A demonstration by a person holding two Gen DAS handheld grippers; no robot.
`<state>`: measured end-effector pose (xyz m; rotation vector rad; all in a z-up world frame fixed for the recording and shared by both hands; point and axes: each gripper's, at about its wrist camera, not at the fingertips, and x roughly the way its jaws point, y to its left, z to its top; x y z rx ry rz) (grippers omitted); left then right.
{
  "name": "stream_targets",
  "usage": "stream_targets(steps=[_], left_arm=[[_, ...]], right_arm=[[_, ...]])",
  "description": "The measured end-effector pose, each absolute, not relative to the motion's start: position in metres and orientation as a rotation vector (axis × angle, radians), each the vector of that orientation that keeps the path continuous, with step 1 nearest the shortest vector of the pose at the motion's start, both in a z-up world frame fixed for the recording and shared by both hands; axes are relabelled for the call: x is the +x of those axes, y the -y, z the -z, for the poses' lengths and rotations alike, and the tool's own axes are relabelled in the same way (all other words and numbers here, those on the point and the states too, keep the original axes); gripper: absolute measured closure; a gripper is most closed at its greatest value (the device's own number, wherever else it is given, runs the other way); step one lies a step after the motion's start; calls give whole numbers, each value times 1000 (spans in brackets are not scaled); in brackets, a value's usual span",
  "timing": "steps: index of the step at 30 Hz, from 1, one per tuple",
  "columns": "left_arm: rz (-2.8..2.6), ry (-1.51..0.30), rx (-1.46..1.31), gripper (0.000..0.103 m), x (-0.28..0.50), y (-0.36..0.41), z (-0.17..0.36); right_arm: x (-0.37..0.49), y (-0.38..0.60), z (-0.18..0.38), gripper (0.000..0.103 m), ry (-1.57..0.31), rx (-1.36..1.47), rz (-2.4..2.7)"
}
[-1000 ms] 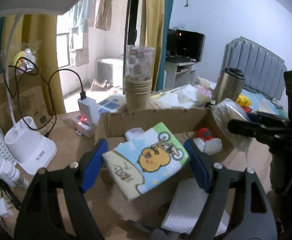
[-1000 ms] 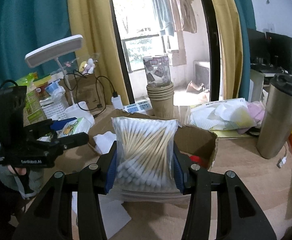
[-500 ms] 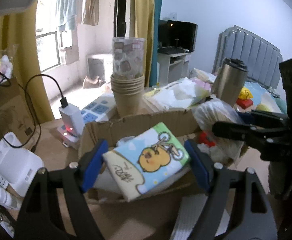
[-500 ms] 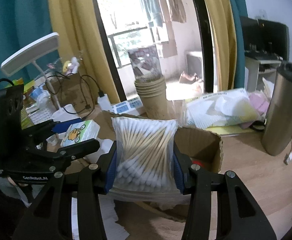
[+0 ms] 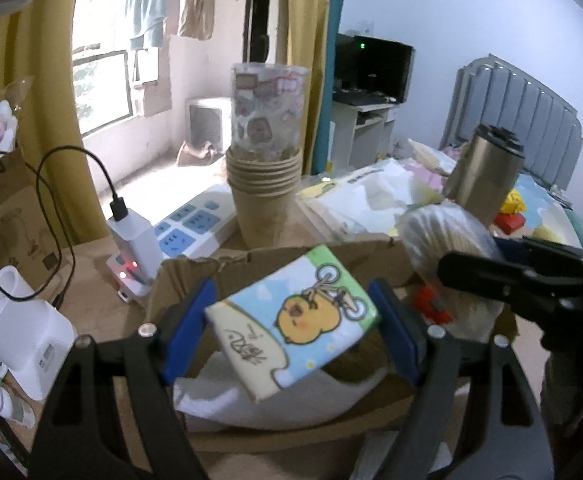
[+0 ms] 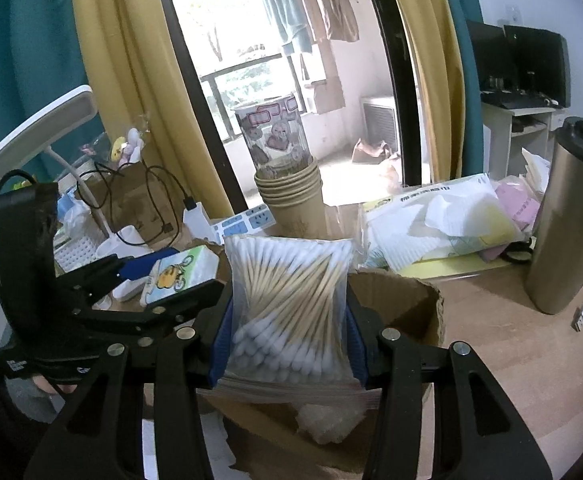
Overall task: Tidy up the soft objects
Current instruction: 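Open both grippers to drop the swab bag and tissue pack into the box, then move the right gripper to the white cloth while the left moves to the grey sock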
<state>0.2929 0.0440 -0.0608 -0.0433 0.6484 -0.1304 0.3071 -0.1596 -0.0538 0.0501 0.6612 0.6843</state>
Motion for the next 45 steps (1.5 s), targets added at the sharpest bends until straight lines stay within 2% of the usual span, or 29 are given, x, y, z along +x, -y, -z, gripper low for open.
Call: stream_targets(steps=[3, 5, 6, 9, 27, 45], left_arm=[[112, -665, -49, 22, 300, -44, 64], [118, -680, -38, 17, 303, -41, 66], [115, -683, -19, 11, 303, -39, 67], [125, -657, -30, 9, 298, -40, 65], [30, -608, 11, 7, 247, -65, 47], [-20, -547, -147, 7, 190, -85, 50]], right_arm=[[314, 159, 60, 44, -686, 74, -682], [316, 160, 63, 39, -701, 86, -682], [316, 160, 64, 36, -704, 87, -682], [315, 163, 62, 33, -697, 101, -683], [286, 171, 51, 33, -665, 61, -711], [229, 158, 54, 33, -613, -82, -757]])
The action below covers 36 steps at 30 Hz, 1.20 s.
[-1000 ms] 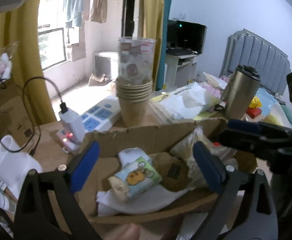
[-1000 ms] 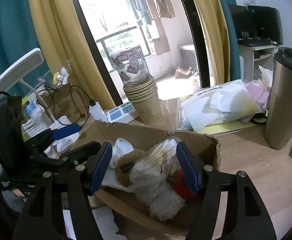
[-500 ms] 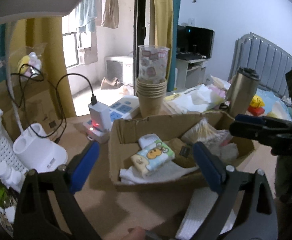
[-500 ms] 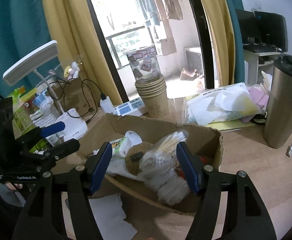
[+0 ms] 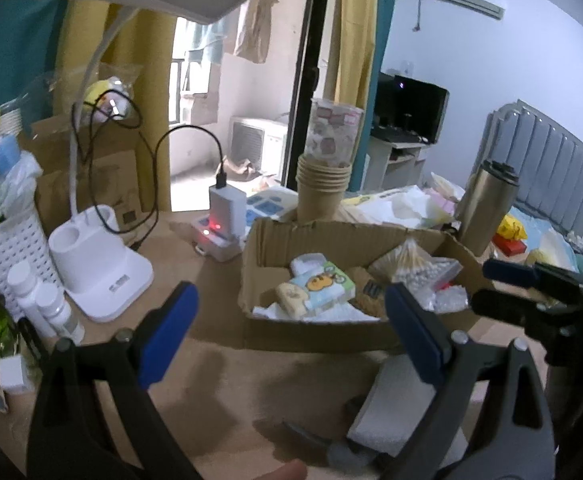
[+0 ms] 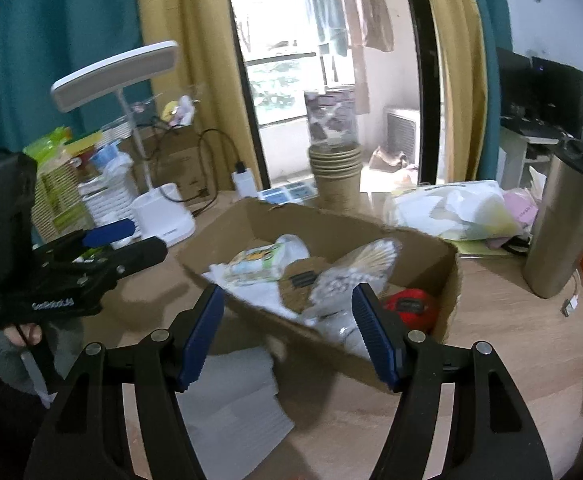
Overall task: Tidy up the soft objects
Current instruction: 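Move the right gripper to the white cloth while the left moves to the grey sock, then close the right gripper on the white textured cloth and lift it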
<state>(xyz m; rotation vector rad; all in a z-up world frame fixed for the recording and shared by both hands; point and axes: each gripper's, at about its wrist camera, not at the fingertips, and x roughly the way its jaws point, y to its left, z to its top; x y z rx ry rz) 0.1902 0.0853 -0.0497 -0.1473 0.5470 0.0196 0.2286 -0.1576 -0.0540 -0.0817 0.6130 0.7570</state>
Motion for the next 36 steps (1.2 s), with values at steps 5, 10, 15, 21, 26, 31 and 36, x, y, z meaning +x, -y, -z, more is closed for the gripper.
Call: stream_targets(steps=[5, 10, 15, 21, 26, 31, 36], left_arm=[[-39, -526, -171, 7, 174, -87, 50], [-35, -527, -159, 7, 164, -85, 53], [-25, -540, -161, 8, 153, -82, 61], [-11, -541, -200, 8, 140, -88, 62], [-32, -540, -212, 8, 132, -94, 65], [-70, -552, -199, 8, 128, -98, 69], [-119, -565, -160, 8, 126, -98, 70]], right_arm=[[217, 154, 59, 33, -619, -93, -774], [208, 150, 70, 33, -651, -104, -797], [203, 147, 81, 33, -689, -103, -812], [196, 139, 89, 33, -718, -116, -840], [188, 132, 96, 33, -743, -137, -872], [179, 126, 104, 33, -760, -171, -893], [174, 121, 109, 33, -763, -206, -886]])
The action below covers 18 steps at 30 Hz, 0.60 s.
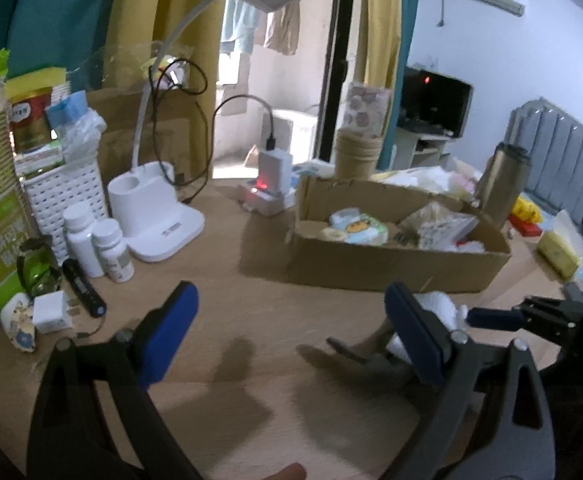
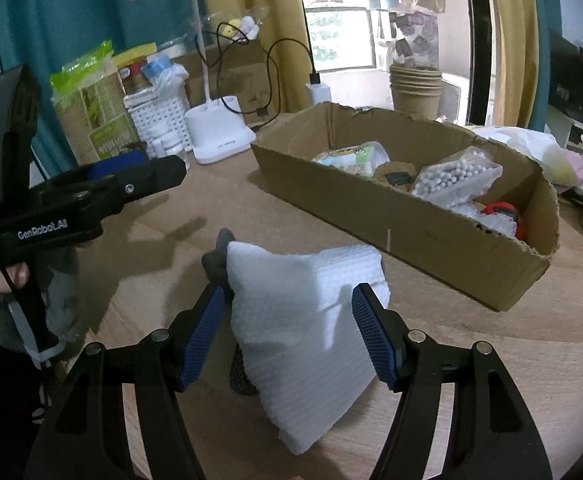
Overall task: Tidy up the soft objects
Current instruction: 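Close the right gripper on the white textured cloth and lift it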
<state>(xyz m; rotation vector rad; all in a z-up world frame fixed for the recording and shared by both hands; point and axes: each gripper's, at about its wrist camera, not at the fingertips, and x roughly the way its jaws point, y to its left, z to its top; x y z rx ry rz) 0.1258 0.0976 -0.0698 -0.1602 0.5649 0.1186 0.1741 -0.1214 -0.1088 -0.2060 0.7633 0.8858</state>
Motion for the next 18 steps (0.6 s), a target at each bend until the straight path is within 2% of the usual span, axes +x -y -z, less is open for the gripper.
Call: stream_targets(steps=[8, 10, 11, 12, 13, 15, 18], left_arm=[[-133, -601, -173, 8, 123, -103, 78], [-120, -597, -186, 8, 122, -104, 78], [-118, -597, -185, 8, 122, -103, 77], [-115, -598, -183, 8, 122, -103, 78], [-102, -604, -186, 8, 123, -102, 79], [-92, -608, -191, 8, 123, -101, 79], [-92, -595, -204, 8, 121, -100, 79]], right_arm=[[168, 113, 121, 33, -769, -296, -854], [170, 114, 121, 36, -777, -291, -861], [170, 114, 121, 45, -782, -291, -862], [171, 115, 121, 59, -786, -292, -863], [171, 115, 122, 63, -787, -299, -859], [170, 115, 122, 82, -772, -312, -850], [170, 120, 119, 88, -755, -298, -856]])
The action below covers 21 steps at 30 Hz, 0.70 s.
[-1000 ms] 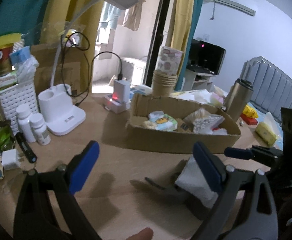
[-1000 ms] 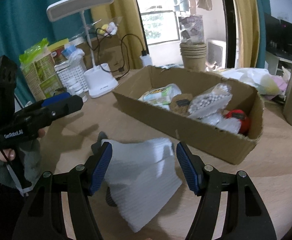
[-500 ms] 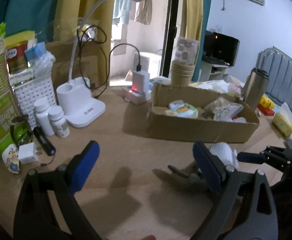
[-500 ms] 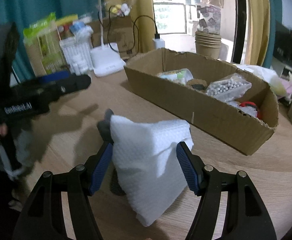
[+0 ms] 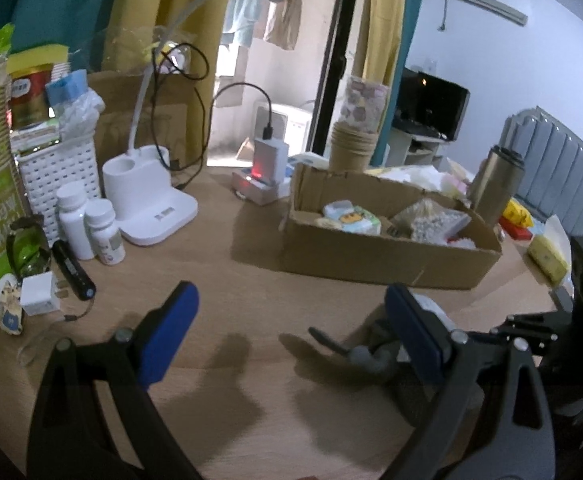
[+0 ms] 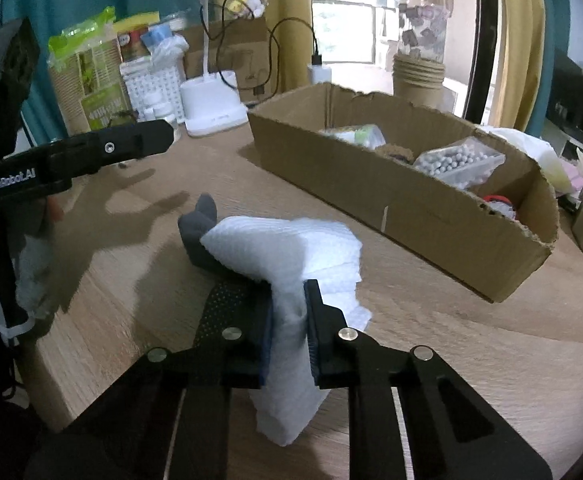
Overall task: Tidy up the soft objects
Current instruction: 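Close the right gripper on the white textured cloth and lift it, then grasp the grey sock with the left gripper while the right holds the cloth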
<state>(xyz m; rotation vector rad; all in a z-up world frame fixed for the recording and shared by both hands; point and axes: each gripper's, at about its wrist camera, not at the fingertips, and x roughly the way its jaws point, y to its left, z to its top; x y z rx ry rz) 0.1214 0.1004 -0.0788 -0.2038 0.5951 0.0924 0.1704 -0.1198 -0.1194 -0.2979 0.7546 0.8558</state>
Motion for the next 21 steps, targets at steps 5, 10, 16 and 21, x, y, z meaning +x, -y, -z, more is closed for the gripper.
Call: stream_targets(steps=[5, 10, 16, 21], left_arm=[[-98, -580, -221, 8, 120, -105, 76], [-42, -608, -180, 8, 123, -90, 80], [-5, -657, -127, 8, 133, -70, 88], [42, -702, -99, 8, 140, -51, 97]], right_arm=[[175, 133, 109, 88, -733, -248, -860], [181, 151, 101, 88, -716, -200, -839], [187, 169, 100, 88, -717, -153, -815], [193, 180, 103, 87, -725, -118, -797]])
